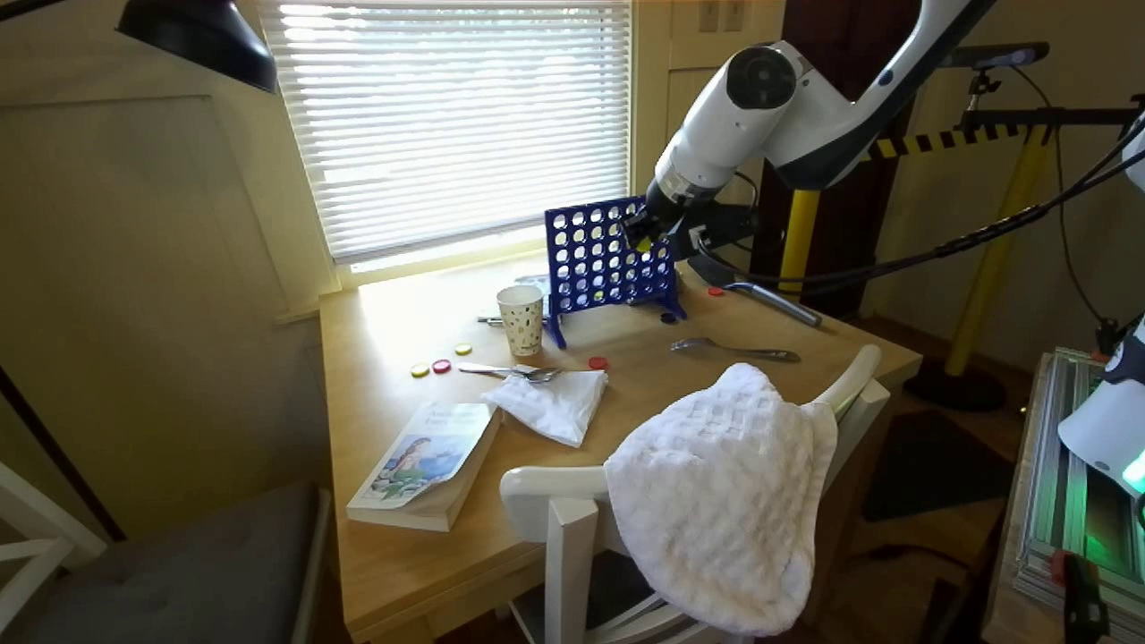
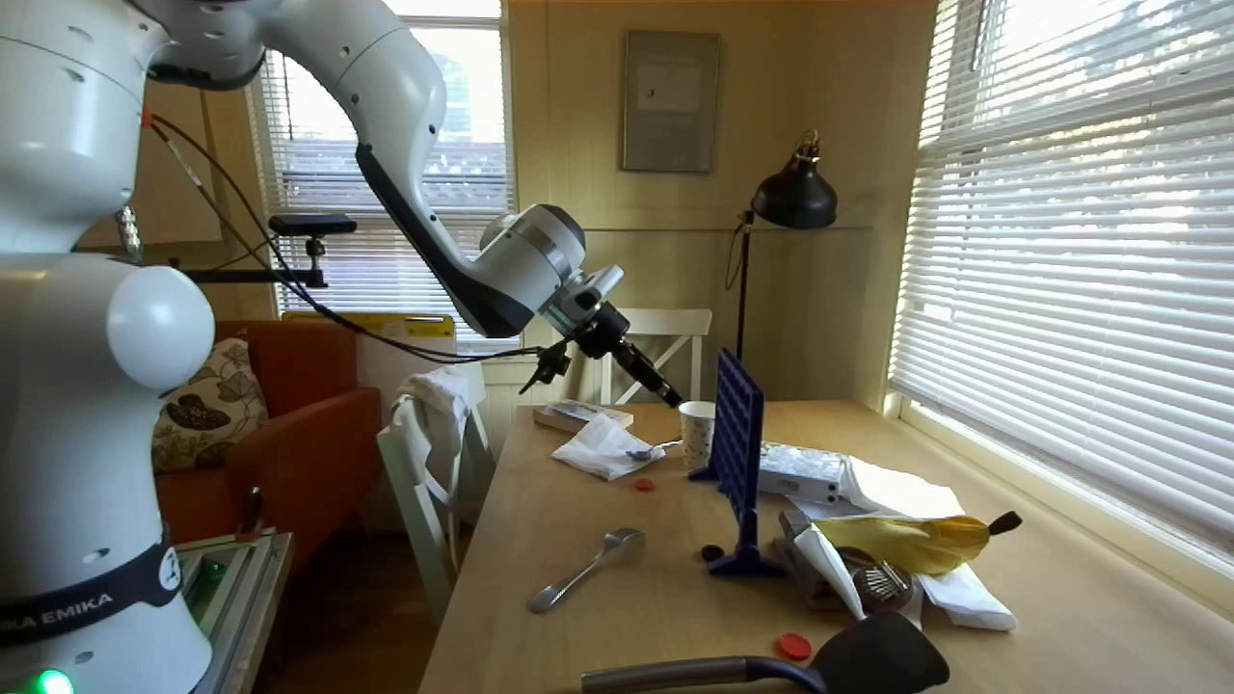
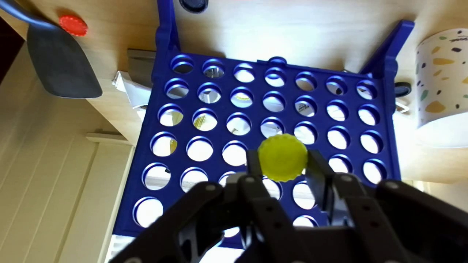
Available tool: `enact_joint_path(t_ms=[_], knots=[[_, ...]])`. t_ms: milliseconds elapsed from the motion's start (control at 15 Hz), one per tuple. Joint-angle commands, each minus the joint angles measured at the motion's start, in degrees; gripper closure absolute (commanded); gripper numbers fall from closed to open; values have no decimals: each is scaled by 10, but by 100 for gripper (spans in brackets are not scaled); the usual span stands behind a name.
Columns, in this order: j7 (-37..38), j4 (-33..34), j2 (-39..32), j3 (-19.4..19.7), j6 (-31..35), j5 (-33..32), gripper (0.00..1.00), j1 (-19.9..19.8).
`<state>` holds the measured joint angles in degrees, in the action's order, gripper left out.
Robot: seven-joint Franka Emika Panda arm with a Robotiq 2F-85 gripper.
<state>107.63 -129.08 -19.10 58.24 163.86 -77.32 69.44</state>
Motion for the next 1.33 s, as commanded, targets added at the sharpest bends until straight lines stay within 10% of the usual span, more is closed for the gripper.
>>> enact_joint_path(t_ms=[0,67,133,1267], knots=[[0,0,0,0,0,0,64,0],[0,0,0,0,0,0,64,0],[0,0,0,0,0,0,89,0],[244,141,-56,41,-60,-197,89,23]])
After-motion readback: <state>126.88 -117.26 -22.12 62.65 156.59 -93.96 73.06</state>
